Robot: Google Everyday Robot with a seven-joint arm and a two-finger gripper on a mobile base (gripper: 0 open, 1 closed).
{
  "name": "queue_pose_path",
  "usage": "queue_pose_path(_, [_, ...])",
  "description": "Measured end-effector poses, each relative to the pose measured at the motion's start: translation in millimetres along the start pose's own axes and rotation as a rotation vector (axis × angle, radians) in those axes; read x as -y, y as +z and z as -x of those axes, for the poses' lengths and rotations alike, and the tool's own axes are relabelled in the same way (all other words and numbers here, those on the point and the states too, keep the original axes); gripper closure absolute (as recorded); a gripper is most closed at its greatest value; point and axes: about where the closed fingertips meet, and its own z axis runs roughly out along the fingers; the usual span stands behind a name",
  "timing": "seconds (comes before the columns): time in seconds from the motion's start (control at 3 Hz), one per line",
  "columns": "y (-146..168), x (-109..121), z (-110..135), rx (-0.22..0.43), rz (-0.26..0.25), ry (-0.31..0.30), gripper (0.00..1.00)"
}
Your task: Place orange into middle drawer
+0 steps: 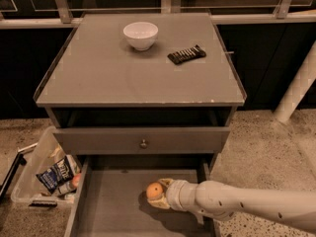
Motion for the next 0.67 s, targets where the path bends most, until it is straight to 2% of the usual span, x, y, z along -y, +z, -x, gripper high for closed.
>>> queue_pose_path(0.33, [23.6, -3.8, -13.1, 0.018, -0.002, 0.014, 1.00])
queue_pose_path(0.67, [43.2, 3.4, -30.9, 0.012, -0.013, 0.027, 1.00])
